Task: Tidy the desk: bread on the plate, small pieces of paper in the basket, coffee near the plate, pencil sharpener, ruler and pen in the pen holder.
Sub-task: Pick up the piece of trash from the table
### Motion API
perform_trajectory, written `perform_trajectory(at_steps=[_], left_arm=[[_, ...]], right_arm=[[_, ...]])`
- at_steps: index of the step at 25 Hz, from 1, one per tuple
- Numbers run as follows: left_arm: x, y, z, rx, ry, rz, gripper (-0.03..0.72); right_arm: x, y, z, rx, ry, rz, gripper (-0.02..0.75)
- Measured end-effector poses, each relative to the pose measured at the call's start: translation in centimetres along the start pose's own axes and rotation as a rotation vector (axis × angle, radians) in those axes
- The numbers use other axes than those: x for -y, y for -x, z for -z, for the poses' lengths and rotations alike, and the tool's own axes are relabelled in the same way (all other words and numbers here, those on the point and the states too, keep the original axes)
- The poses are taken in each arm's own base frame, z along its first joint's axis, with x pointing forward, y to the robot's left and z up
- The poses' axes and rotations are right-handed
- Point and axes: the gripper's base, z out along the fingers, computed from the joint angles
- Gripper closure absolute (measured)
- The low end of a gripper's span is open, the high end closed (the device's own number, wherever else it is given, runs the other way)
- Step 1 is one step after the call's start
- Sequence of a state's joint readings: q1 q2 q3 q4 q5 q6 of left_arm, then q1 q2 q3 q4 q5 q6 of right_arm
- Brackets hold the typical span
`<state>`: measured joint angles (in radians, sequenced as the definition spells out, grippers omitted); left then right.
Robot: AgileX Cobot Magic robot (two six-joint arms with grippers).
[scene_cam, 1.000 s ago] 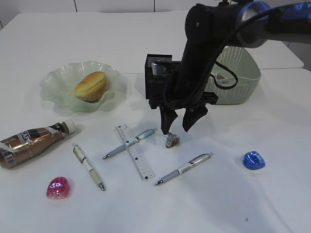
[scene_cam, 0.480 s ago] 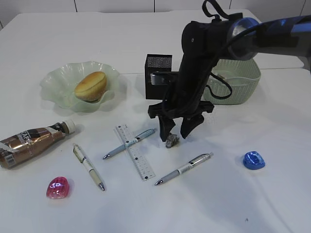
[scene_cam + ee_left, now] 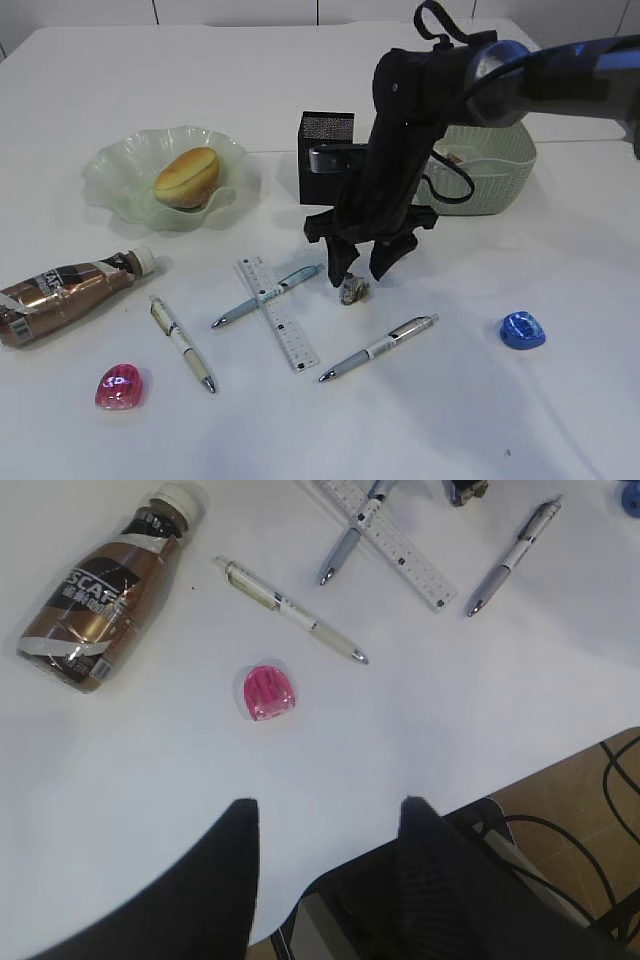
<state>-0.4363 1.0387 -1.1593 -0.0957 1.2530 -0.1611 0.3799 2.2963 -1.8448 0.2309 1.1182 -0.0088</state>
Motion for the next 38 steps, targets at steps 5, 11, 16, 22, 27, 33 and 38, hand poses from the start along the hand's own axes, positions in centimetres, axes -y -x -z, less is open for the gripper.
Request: perform_trajectory(at_steps=[5,11,16,22,27,33,38], left_arm=[[0.0,0.0,0.0,0.0,0.0,0.0,0.365],[0.0,0.0,0.0,0.0,0.0,0.0,0.365],[0.0,0.0,0.0,0.0,0.0,0.0,0.365],[0.0,0.0,0.0,0.0,0.001,0.002,0.365],[0.0,0.0,0.0,0.0,0.001,0.002,0.365],[-0.1,0.0,0.0,0.001,0.004,0.0,0.365],[-0.1,0.0,0.0,0.001,0.004,0.0,0.366]], right_arm=[[0.2,0.0,-0.5,-0.008,-0.006,0.0,0.27],[0.3,0.0,-1.2,-0.023,-0.01,0.001,0.27],[0.3,0.0,-1.2,-0.023,-0.01,0.001,0.27],[0.5,-0.1,-2.1,-0.043,-0.012,-0.003,0.27],[0.5,-0.1,-2.2,-0.045,-0.012,-0.003,0.279],[0.5,0.0,-2.2,-0.039,-0.012,-0.003,0.486],[0.5,0.0,-2.1,-0.039,-0.011,-0.002,0.615]])
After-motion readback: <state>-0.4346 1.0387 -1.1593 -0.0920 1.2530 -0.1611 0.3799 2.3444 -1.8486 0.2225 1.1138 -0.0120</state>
